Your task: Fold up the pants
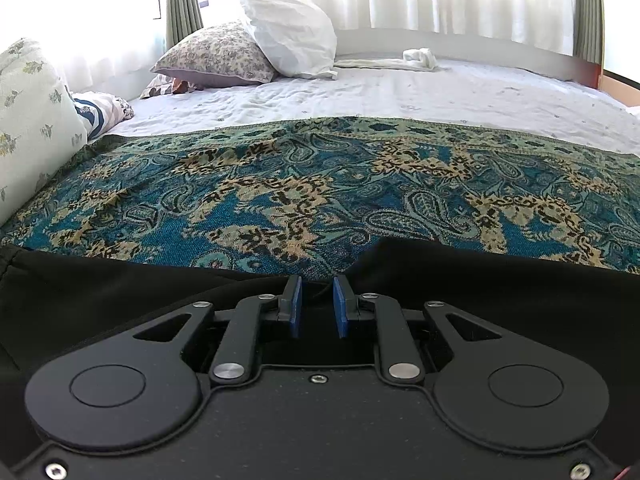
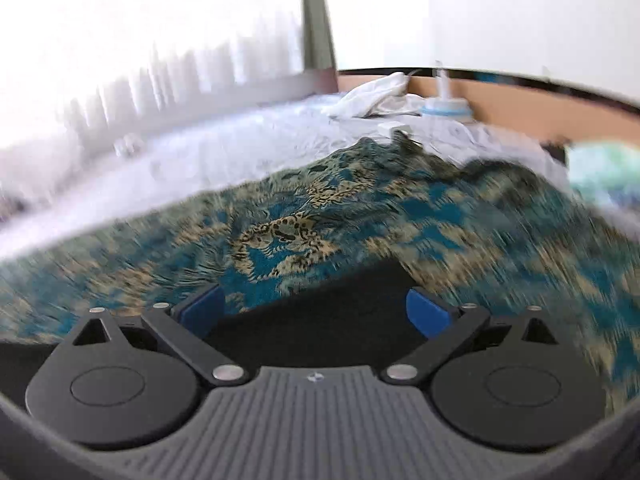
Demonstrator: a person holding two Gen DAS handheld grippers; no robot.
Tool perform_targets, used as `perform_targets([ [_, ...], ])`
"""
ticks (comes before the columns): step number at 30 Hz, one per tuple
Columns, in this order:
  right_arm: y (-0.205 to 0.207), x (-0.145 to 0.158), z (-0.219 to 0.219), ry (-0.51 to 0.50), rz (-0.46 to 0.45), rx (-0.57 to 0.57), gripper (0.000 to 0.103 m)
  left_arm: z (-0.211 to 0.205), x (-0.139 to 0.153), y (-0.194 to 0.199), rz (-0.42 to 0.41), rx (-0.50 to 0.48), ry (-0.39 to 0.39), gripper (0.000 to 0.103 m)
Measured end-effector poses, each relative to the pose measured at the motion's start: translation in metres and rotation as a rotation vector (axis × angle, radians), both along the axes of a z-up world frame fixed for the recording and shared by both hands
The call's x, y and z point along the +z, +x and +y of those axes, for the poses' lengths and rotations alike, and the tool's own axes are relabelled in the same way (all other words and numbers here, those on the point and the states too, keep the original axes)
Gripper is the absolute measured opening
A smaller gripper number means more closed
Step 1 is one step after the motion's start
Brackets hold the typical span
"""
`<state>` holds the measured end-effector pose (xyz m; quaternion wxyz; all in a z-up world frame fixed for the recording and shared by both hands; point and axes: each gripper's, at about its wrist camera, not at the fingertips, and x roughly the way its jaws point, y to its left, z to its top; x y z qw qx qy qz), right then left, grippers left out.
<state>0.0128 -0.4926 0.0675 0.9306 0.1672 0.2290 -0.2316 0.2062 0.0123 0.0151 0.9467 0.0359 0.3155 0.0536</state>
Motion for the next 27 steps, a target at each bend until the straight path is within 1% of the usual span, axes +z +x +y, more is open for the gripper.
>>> perform_targets([
  [2,-0.036,-0.001,-0.003,0.064,-0.064,-0.048,0.103,0.0,0.0,0.0,-0.002,0.0,-0.001,0.018],
  [5,-0.084,-0.013,-0.005,0.167,-0.153,-0.122,0.103,0.0,0.0,0.0,-0.002,0.0,0.003,0.018],
  [9,-0.132,-0.04,-0.002,0.259,-0.269,-0.211,0.101,0.0,0.0,0.0,-0.003,-0.001,0.009,0.018],
  [10,-0.139,-0.044,-0.001,0.277,-0.267,-0.228,0.099,-0.001,-0.001,0.0,-0.003,-0.001,0.009,0.018],
  [12,-0.142,-0.044,-0.002,0.249,-0.232,-0.249,0.098,-0.002,-0.001,-0.001,-0.004,-0.001,0.019,0.018],
  [13,-0.141,-0.044,-0.003,0.23,-0.211,-0.257,0.096,-0.003,-0.001,-0.001,-0.005,-0.001,0.025,0.018],
  [14,-0.139,-0.046,-0.006,0.234,-0.188,-0.267,0.093,-0.003,-0.001,-0.001,-0.005,-0.001,0.032,0.018],
  [15,-0.139,-0.05,-0.008,0.253,-0.183,-0.272,0.093,-0.004,-0.001,-0.001,-0.006,-0.001,0.037,0.018],
  [17,-0.138,-0.05,-0.008,0.248,-0.191,-0.257,0.093,-0.005,-0.002,-0.001,-0.006,-0.001,0.045,0.018],
  [20,-0.129,-0.054,-0.01,0.266,-0.18,-0.214,0.093,-0.006,-0.002,-0.001,-0.005,-0.002,0.052,0.018],
  [23,-0.113,-0.058,-0.021,0.292,-0.161,-0.206,0.092,-0.007,-0.003,-0.001,-0.005,-0.002,0.063,0.018],
  [27,-0.093,-0.057,-0.024,0.231,-0.114,-0.212,0.09,-0.007,-0.003,0.0,-0.005,-0.003,0.064,0.018],
])
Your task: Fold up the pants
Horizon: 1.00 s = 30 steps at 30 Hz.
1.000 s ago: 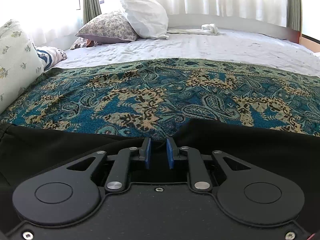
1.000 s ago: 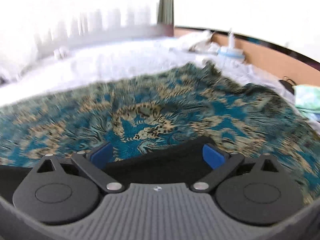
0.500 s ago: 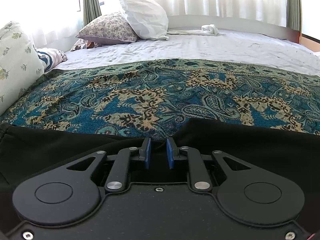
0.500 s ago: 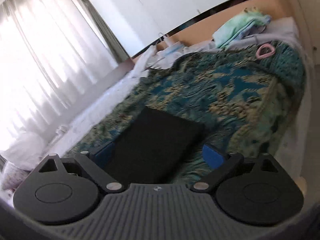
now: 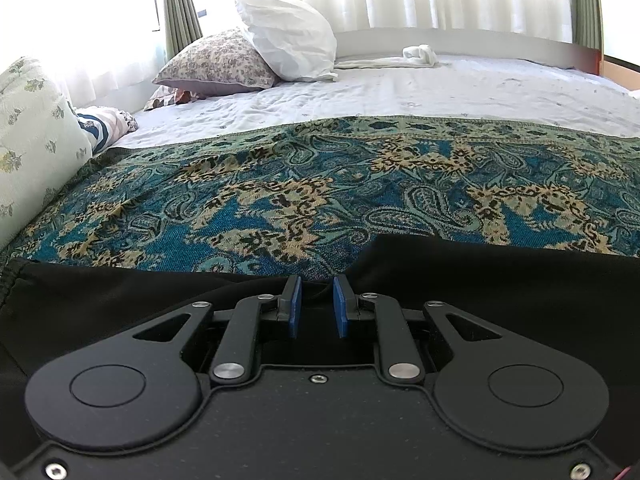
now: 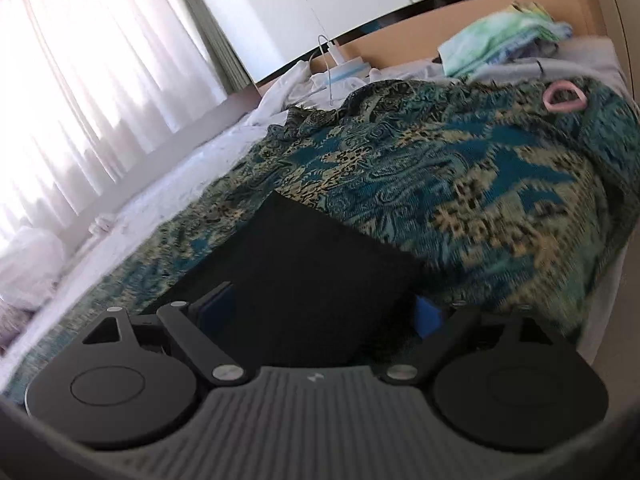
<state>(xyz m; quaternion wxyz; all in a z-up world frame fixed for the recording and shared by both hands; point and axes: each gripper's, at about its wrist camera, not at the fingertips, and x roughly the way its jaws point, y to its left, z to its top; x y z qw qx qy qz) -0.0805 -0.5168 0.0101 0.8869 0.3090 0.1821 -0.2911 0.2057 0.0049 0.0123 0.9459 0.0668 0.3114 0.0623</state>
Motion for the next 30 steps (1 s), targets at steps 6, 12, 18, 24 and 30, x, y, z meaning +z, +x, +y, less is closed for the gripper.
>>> perform_targets([
  [6,-0.005,0.0,0.003,0.115,-0.155,0.094,0.068,-0.003,0.01,-0.005,-0.003,0.009,0.027,0.027],
  [12,0.009,-0.004,0.001,0.094,-0.063,0.021,0.069,-0.001,0.037,-0.048,-0.01,-0.112,-0.05,0.042],
  [18,0.032,0.002,-0.011,0.081,0.006,-0.013,0.047,-0.009,0.041,-0.106,0.013,-0.279,-0.112,0.048],
  [24,0.06,0.031,0.006,-0.002,0.163,-0.034,0.009,0.003,0.022,-0.13,0.082,-0.274,-0.113,0.049],
  [30,0.131,0.08,0.115,-0.26,0.206,0.226,0.008,0.046,0.02,-0.147,0.03,-0.218,-0.204,0.041],
])
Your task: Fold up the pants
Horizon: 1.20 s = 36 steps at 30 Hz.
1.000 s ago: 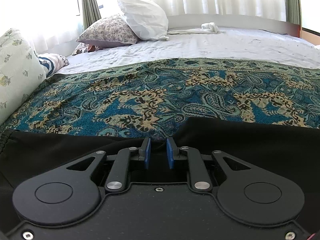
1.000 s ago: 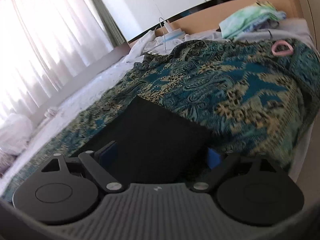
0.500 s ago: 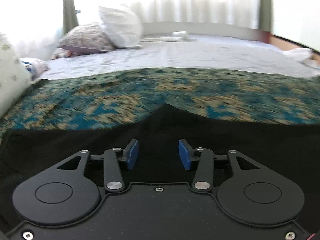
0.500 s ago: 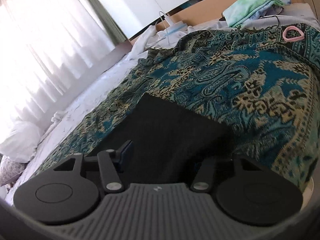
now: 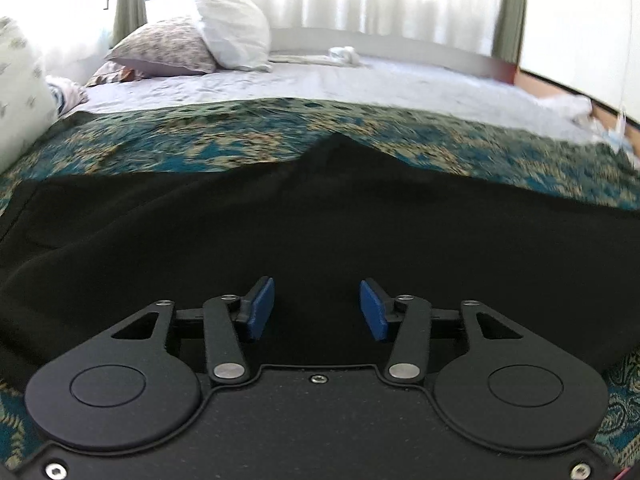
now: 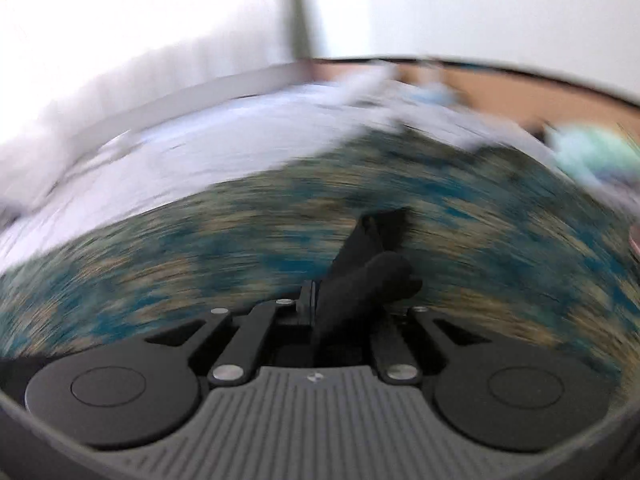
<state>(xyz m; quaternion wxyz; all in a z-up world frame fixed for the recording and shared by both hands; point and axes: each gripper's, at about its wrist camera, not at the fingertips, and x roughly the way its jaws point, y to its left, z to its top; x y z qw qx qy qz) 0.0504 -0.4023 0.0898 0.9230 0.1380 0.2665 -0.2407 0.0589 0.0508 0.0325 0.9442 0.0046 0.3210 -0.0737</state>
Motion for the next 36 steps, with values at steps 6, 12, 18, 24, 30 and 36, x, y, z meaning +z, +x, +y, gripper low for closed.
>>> perform_targets([
  [6,0.04,-0.025,0.202,-0.155,0.111,0.575,0.007,0.034,0.001,-0.013,-0.014,0.015,-0.083,0.02],
  [12,0.017,-0.058,0.304,-0.225,0.148,0.796,0.007,0.051,-0.004,-0.021,-0.028,0.01,-0.103,0.02],
  [18,0.002,-0.059,0.326,-0.334,0.144,0.78,0.011,0.052,-0.008,-0.021,-0.033,0.009,-0.138,0.021],
  [24,-0.009,-0.06,0.331,-0.355,0.124,0.788,0.016,0.048,-0.011,-0.024,-0.055,-0.025,-0.136,0.033],
  [30,-0.013,-0.065,0.336,-0.345,0.097,0.797,0.016,0.039,-0.012,-0.027,-0.074,-0.04,-0.091,0.039],
  [36,-0.02,-0.062,0.329,-0.269,0.077,0.812,0.046,0.03,-0.013,-0.028,-0.081,-0.047,-0.04,0.041],
])
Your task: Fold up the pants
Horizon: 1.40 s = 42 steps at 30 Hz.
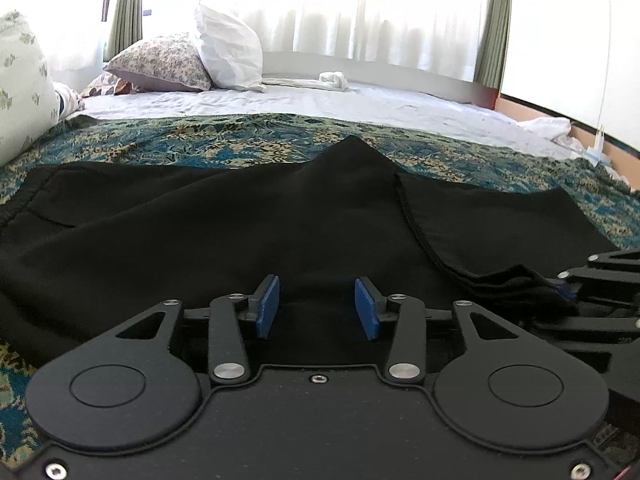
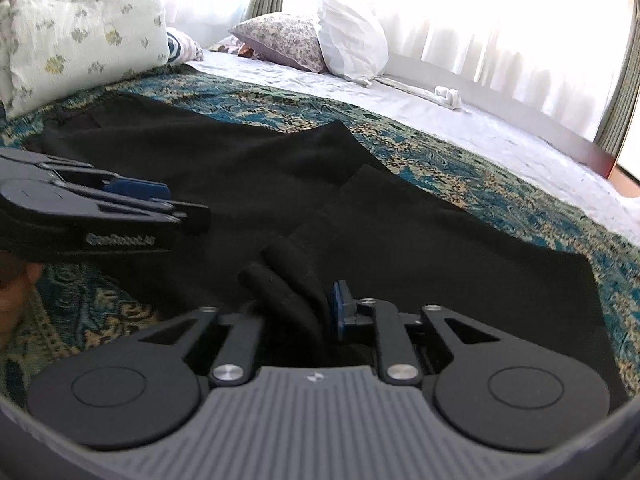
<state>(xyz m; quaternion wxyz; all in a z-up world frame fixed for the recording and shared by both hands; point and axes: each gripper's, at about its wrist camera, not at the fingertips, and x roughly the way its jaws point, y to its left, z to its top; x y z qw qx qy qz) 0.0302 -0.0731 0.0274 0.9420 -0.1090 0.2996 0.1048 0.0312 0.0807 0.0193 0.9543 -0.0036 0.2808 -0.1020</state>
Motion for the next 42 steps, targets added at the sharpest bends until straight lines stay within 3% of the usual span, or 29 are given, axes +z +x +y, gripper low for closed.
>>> perform_targets([
  [1,-0.001,0.001,-0.002,0.029,0.012,0.022,0.061,-0.002,0.0,0.0,-0.002,0.0,0.009,0.042],
  [2,-0.002,0.002,-0.004,0.065,0.02,0.038,0.068,-0.002,0.0,0.0,-0.004,-0.001,0.017,0.042],
  [5,-0.004,0.004,-0.008,0.139,0.046,0.059,0.072,-0.005,-0.001,-0.001,-0.007,-0.001,0.035,0.043],
  [13,-0.018,0.006,-0.01,0.188,0.037,0.054,0.078,-0.005,-0.002,-0.001,-0.011,-0.002,0.047,0.043],
  [18,-0.037,0.009,-0.01,0.176,0.002,0.037,0.084,-0.005,-0.003,-0.002,-0.015,-0.001,0.057,0.043],
  [22,-0.05,0.012,-0.018,0.21,-0.075,-0.038,0.086,-0.005,-0.003,-0.002,-0.016,-0.001,0.059,0.044],
  [24,-0.054,0.013,-0.023,0.228,-0.105,-0.101,0.083,-0.005,-0.003,-0.003,-0.016,-0.001,0.059,0.044],
  [28,-0.054,0.01,-0.034,0.273,-0.121,-0.216,0.053,-0.006,-0.003,-0.004,-0.021,0.001,0.061,0.044],
  [31,-0.047,0.006,-0.037,0.277,-0.088,-0.26,0.038,-0.007,-0.003,-0.005,-0.023,0.002,0.065,0.045],
  [34,-0.039,0.0,-0.03,0.245,-0.049,-0.26,0.034,-0.007,-0.003,-0.006,-0.027,0.003,0.072,0.045],
  [42,-0.028,-0.006,-0.01,0.2,-0.042,-0.255,0.033,-0.007,-0.003,-0.006,-0.03,0.001,0.074,0.047],
])
